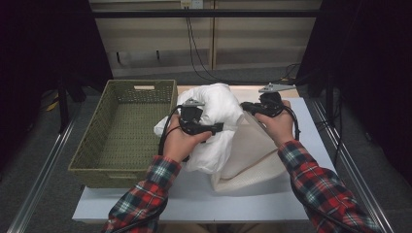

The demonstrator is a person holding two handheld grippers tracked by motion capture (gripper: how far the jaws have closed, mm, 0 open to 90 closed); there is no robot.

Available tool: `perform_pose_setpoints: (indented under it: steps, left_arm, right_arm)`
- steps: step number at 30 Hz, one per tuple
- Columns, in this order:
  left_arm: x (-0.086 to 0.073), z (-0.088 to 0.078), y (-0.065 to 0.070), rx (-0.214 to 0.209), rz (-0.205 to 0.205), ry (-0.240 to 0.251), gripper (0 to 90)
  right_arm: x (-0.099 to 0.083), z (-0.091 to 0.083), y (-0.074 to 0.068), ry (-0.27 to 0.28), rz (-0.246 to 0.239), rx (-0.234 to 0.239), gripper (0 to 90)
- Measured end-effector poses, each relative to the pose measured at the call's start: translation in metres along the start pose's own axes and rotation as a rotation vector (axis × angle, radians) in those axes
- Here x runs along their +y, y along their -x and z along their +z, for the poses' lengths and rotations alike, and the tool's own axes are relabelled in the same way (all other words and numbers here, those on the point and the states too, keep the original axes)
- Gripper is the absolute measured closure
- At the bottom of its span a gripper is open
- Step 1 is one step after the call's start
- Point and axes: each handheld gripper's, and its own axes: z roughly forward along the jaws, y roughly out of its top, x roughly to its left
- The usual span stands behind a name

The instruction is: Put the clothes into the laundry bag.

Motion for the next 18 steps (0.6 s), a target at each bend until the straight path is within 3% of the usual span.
perform_pose_setpoints:
  steps: [8,14,18]
  left_arm:
    - [-0.025,-0.001,0.004,-0.031,0.092,-0.118,49.3]
    - [-0.039,-0.007,0.005,-0.040,0.107,-0.158,48.6]
    - [-0.043,-0.007,0.002,-0.051,0.081,-0.139,47.7]
  right_arm:
    - [-0.003,-0.001,0.005,-0.027,-0.010,-0.025,89.0]
    - [-0.003,-0.001,0.007,-0.036,-0.010,-0.030,89.0]
    - [-0.003,0.001,0.005,-0.034,-0.014,-0.027,89.0]
